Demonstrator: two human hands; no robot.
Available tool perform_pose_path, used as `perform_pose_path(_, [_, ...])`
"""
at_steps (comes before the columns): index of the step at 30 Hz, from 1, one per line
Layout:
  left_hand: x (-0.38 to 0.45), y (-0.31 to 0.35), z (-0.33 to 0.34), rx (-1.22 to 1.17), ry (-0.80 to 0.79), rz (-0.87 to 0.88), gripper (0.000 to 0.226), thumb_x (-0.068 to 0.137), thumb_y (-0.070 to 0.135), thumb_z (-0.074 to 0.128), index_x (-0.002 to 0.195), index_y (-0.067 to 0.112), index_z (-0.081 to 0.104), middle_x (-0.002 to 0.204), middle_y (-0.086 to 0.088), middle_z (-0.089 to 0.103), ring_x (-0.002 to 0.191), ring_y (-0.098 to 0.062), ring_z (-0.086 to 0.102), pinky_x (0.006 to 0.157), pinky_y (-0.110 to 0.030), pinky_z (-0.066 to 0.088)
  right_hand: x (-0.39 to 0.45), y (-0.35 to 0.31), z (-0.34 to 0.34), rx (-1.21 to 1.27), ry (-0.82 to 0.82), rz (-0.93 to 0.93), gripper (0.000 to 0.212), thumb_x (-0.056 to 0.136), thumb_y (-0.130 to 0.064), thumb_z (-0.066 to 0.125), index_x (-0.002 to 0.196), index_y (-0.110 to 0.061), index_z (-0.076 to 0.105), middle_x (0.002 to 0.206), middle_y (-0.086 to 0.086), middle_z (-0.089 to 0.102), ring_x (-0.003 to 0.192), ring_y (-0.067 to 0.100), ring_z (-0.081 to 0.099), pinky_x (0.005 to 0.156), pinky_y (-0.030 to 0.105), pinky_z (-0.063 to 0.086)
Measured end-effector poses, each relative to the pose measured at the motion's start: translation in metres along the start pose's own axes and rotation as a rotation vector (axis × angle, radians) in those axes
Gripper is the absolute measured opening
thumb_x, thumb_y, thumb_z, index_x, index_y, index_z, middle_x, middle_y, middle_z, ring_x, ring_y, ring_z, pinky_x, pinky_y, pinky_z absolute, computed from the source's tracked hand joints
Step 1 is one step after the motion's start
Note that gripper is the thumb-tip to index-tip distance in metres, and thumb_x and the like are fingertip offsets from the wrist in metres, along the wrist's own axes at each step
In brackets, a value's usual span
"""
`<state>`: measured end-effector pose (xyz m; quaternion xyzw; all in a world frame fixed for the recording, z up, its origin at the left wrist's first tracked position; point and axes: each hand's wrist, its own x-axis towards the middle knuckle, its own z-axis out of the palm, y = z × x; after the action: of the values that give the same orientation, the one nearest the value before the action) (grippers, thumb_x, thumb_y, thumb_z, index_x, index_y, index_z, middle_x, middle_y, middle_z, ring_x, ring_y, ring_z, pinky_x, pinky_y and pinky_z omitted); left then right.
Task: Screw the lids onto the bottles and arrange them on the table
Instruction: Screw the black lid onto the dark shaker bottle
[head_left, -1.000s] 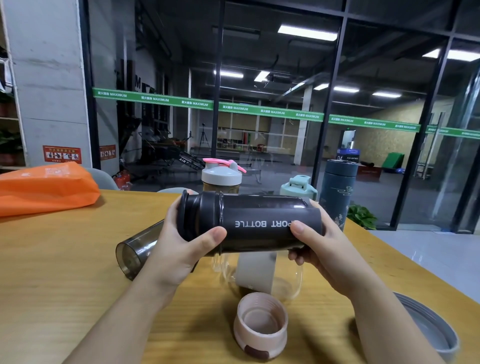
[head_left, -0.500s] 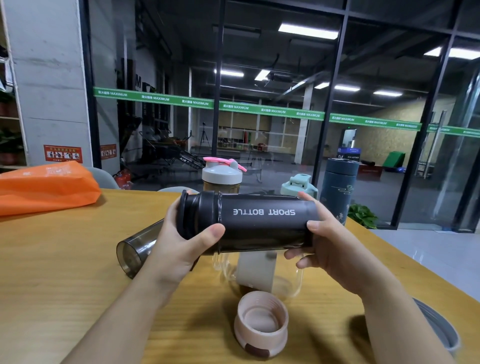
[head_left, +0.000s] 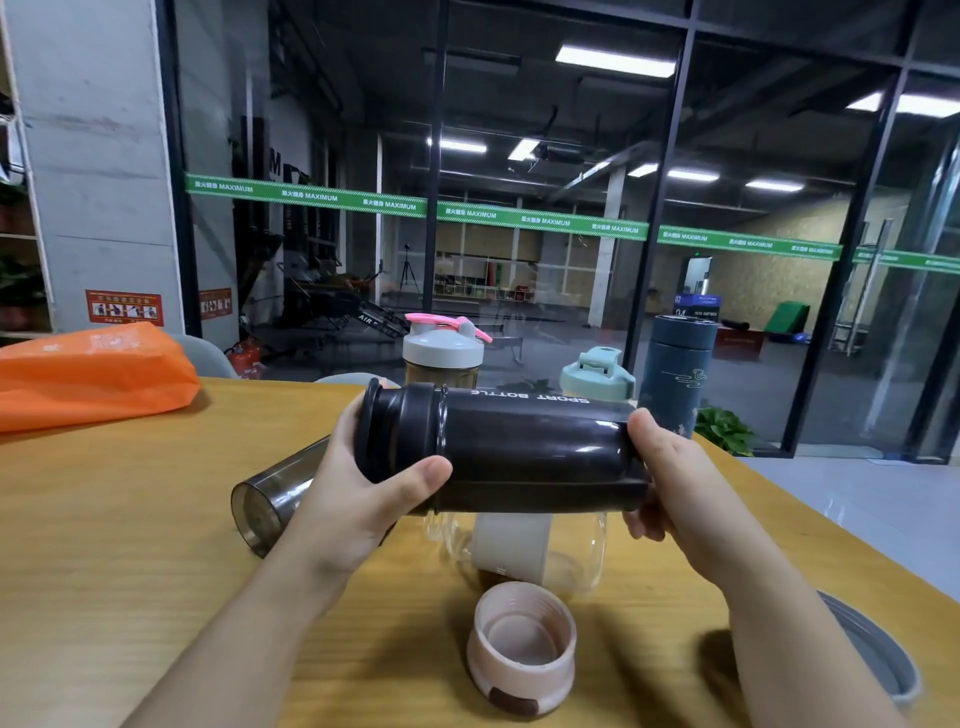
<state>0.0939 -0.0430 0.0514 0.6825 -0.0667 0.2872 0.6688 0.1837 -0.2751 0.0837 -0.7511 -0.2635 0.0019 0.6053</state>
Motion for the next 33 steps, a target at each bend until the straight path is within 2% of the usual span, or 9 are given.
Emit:
perform_pose_path(2, [-0.001, 0.0, 0.0, 0.001, -0.005, -0.001, 0.118, 0.028, 0.067, 0.086, 0.131, 0.03, 0.044, 0.111, 0.005, 0.07, 0.105, -0.012, 0.066, 0.081, -0.027, 0.054, -0.002, -0.001, 0.002, -0.014, 0.018, 0.046, 0.066, 0.062, -0.072, 0.038, 0.086, -0.014, 0.058, 0.054, 0.009, 0.052, 0.048, 0.019, 0.049, 0.05, 0.029, 0.038])
perform_pose_path(5, [-0.002, 0.001, 0.001, 0.012, -0.031, 0.003, 0.116, 0.031, 0.065, 0.087, 0.132, 0.027, 0.045, 0.112, 0.003, 0.069, 0.106, -0.012, 0.066, 0.078, -0.024, 0.054, -0.007, -0.001, 0.004, 0.123, 0.032, 0.137, 0.049, 0.08, -0.066, 0.042, 0.082, -0.018, 0.052, 0.078, 0.013, 0.058, 0.08, 0.03, 0.054, 0.085, 0.043, 0.047])
perform_pose_path(7, [-0.002, 0.001, 0.002, 0.011, -0.04, 0.003, 0.108, 0.037, 0.056, 0.088, 0.131, 0.027, 0.045, 0.11, 0.003, 0.07, 0.105, -0.013, 0.066, 0.078, -0.024, 0.054, -0.007, -0.002, 0.001, 0.194, 0.043, 0.154, 0.042, 0.09, -0.056, 0.044, 0.078, -0.016, 0.046, 0.08, 0.01, 0.057, 0.079, 0.026, 0.055, 0.099, 0.045, 0.043])
perform_pose_path(12, [0.0, -0.001, 0.003, 0.0, 0.009, 0.001, 0.094, 0.045, 0.043, 0.08, 0.132, 0.026, 0.045, 0.108, 0.006, 0.07, 0.102, -0.011, 0.066, 0.087, -0.032, 0.052, -0.004, -0.002, 0.007, -0.1, 0.11, 0.05, 0.07, 0.08, -0.07, 0.032, 0.075, -0.006, 0.062, 0.068, 0.02, 0.057, 0.062, 0.024, 0.055, 0.071, 0.038, 0.046])
perform_pose_path(16, [0.002, -0.002, 0.003, -0.015, 0.074, -0.02, 0.096, 0.043, 0.047, 0.079, 0.131, 0.025, 0.046, 0.112, 0.002, 0.068, 0.105, -0.016, 0.065, 0.092, -0.038, 0.051, -0.002, -0.005, 0.003, -0.031, 0.096, -0.101, 0.039, 0.076, -0.054, 0.045, 0.096, -0.028, 0.065, 0.09, 0.006, 0.065, 0.085, 0.019, 0.064, 0.066, 0.024, 0.055])
perform_pose_path(18, [0.003, -0.002, 0.003, -0.051, 0.109, -0.037, 0.097, 0.042, 0.047, 0.078, 0.13, 0.025, 0.046, 0.114, -0.001, 0.066, 0.106, -0.019, 0.063, 0.092, -0.039, 0.05, 0.0, 0.0, -0.002, 0.05, -0.038, -0.117, 0.052, 0.069, -0.05, 0.069, 0.119, -0.039, 0.057, 0.109, -0.01, 0.064, 0.099, 0.01, 0.063, 0.071, 0.018, 0.053])
perform_pose_path(20, [0.004, -0.002, 0.001, -0.082, 0.124, -0.063, 0.098, 0.041, 0.048, 0.078, 0.131, 0.026, 0.046, 0.115, -0.001, 0.065, 0.105, -0.019, 0.063, 0.09, -0.037, 0.05, 0.004, 0.009, -0.006, 0.097, -0.151, -0.141, 0.074, 0.064, -0.046, 0.075, 0.132, -0.044, 0.047, 0.127, -0.014, 0.06, 0.113, 0.009, 0.061, 0.086, 0.029, 0.05])
perform_pose_path(28, [0.004, -0.004, -0.004, -0.069, 0.1, -0.126, 0.095, 0.045, 0.055, 0.079, 0.131, 0.027, 0.048, 0.118, -0.003, 0.066, 0.109, -0.024, 0.062, 0.096, -0.046, 0.049, 0.006, 0.014, -0.012, 0.147, -0.224, -0.17, 0.081, 0.06, -0.036, 0.078, 0.133, -0.044, 0.046, 0.14, -0.011, 0.053, 0.113, 0.017, 0.063, 0.096, 0.041, 0.047])
perform_pose_path(33, [0.005, -0.005, -0.005, -0.062, 0.094, -0.132, 0.097, 0.038, 0.066, 0.083, 0.123, 0.027, 0.054, 0.117, -0.004, 0.067, 0.11, -0.026, 0.062, 0.097, -0.05, 0.048, 0.004, 0.012, -0.012, 0.118, -0.258, -0.184, 0.086, 0.054, -0.035, 0.081, 0.131, -0.047, 0.042, 0.143, -0.011, 0.047, 0.111, 0.014, 0.064, 0.088, 0.032, 0.053])
